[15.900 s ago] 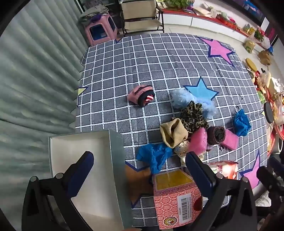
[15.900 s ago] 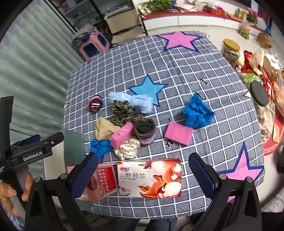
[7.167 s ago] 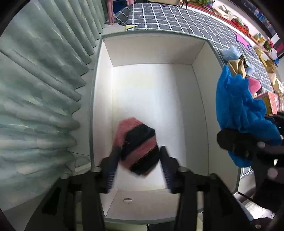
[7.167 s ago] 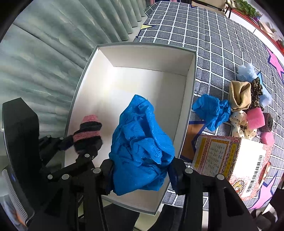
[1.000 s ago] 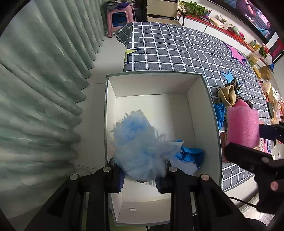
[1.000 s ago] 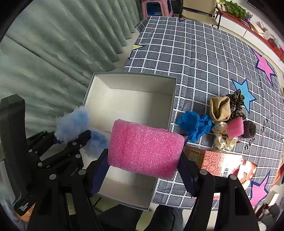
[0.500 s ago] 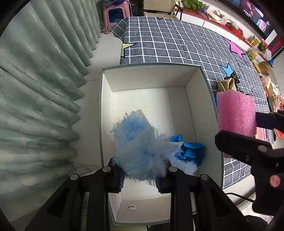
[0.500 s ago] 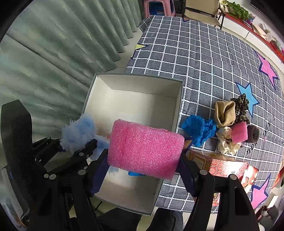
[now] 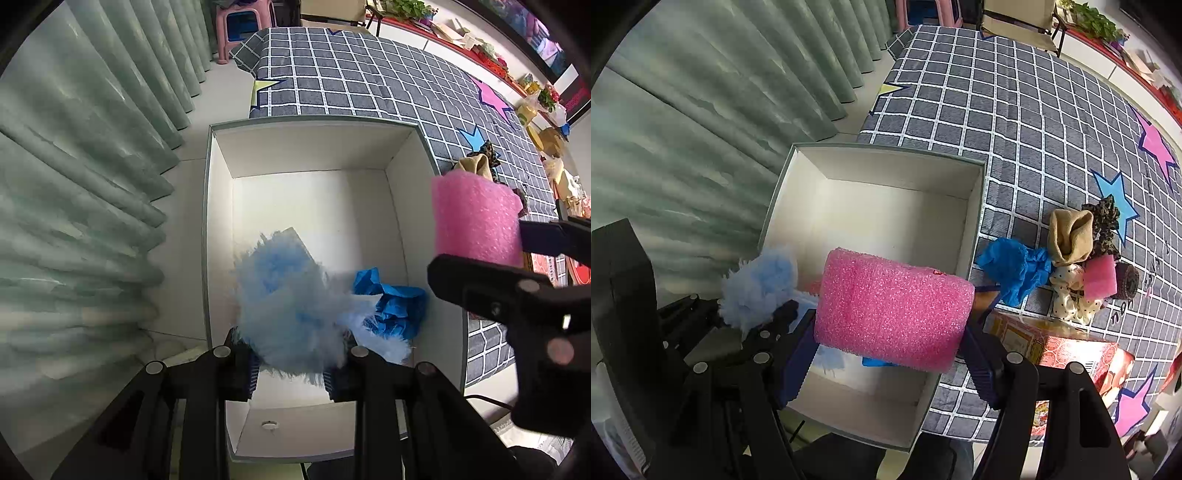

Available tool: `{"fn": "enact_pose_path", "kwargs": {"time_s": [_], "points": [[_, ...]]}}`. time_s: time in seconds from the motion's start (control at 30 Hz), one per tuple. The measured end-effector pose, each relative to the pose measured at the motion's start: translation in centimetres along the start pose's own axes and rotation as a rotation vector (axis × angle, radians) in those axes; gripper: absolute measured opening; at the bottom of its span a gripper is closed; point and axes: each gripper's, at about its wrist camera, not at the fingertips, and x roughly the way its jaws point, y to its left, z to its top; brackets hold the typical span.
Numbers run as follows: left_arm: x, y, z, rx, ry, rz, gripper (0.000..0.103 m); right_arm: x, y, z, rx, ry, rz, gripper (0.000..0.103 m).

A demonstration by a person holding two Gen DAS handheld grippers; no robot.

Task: Organize soft objects
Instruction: 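Open both tools to drop the scarf and foam block into the box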

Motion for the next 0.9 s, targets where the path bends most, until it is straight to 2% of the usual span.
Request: {"fn": "enact_pose_path", "kwargs": {"time_s": [0.13,0.23,0.27,0.3,0.33,0.37,0.43,0.5,0.73,0.9], "points": [[-0.2,0.0,-0.3,-0.001,-0.007,-0.012,0.034,0.2,-0.1,0.0,-0.001,0.0,0.018,0.074],[-0.2,0.0,-0.5,-0.006,-0.013,-0.02,0.051,0.3,-0.4,-0.1,0.019,0.001,0.054,0.076],[-0.3,0.1,-0.6,-0.011,-0.013,-0.022,0.061,0.4,-0.5,-0.2,0.026,0.004,0.065,0.078],[-0.4,0.2,-0.6,-0.025,-0.016,-0.036,0.075,0.4,-0.7,-0.3,0.042,0.009,0.081,0.092],[-0.5,0.4,-0.6,-0.038,-0.015,-0.047,0.083,0.5,-0.9,-0.3,0.054,0.011,0.08,0.1],[-0.5,0.5,-0.6,-0.047,-0.019,-0.048,0.086,0.5,-1.1,-0.4,0.064,0.007,0.082,0.101],[-0.6,0.5,-0.5,-0.056,-0.024,-0.044,0.087,0.1,-1.7,-0.6,0.092,-0.003,0.131,0.101],[-0.5,0.6,-0.5,-0.072,-0.018,-0.059,0.102,-0.4,-2.1,-0.6,0.111,-0.021,0.149,0.101],[-1.8,0.8,0.3,-0.147,-0.063,-0.195,0.102,-4.3,-3.7,-0.9,0.154,-0.135,0.167,0.101],[-2.7,-0.2,1.7,-0.14,-0.058,-0.256,0.102,-7.3,-6.8,-1.8,0.232,-0.203,0.165,0.101]]}}
